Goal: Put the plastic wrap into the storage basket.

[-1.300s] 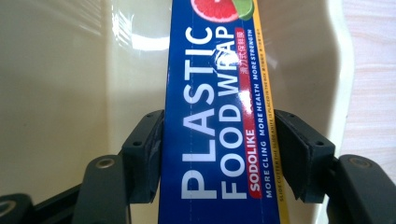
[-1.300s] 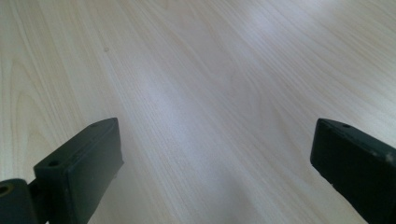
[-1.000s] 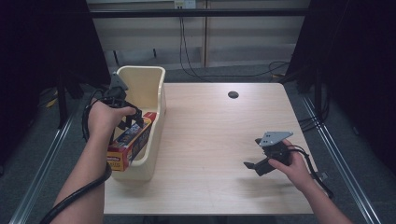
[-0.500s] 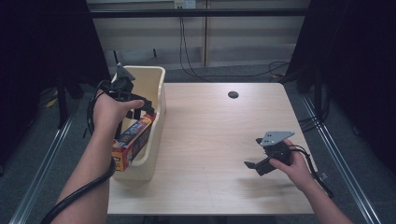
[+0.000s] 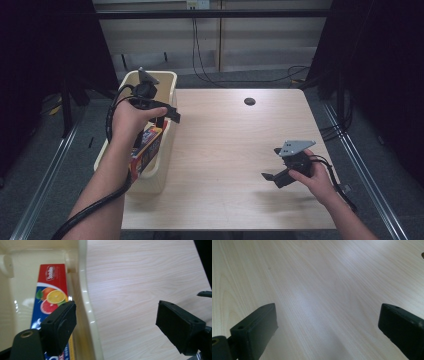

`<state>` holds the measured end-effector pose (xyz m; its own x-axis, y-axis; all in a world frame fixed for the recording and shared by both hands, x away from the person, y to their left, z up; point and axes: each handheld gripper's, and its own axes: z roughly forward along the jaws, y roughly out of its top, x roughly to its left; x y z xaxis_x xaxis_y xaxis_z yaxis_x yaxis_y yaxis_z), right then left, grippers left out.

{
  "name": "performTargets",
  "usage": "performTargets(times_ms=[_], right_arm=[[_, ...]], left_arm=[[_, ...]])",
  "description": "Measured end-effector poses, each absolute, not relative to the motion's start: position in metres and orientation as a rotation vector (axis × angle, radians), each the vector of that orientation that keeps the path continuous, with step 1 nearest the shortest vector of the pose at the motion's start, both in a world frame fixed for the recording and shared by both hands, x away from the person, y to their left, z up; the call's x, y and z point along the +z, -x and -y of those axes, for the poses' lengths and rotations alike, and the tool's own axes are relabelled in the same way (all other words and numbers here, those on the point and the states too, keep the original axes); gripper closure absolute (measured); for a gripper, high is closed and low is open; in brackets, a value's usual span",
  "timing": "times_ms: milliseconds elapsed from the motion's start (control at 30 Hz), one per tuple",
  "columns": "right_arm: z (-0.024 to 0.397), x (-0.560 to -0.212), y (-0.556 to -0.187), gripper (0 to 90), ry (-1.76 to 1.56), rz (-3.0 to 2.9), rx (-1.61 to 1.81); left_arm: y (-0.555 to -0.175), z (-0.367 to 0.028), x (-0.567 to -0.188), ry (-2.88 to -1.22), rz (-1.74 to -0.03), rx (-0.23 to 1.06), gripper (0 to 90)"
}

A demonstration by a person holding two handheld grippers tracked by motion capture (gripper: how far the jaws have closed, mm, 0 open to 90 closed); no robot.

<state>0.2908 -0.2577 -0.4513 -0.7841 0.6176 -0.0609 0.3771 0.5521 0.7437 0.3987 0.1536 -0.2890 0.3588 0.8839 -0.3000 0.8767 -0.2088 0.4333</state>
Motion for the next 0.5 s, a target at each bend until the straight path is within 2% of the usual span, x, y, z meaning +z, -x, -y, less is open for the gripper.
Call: performTargets(times_ms=[500], right_arm=[[0.258, -0.451, -0.291, 1.9, -0.819, -2.479, 1.079]], left_arm=[[-0.396, -0.128, -0.301, -2.135, -1.376, -0.025, 14.4]])
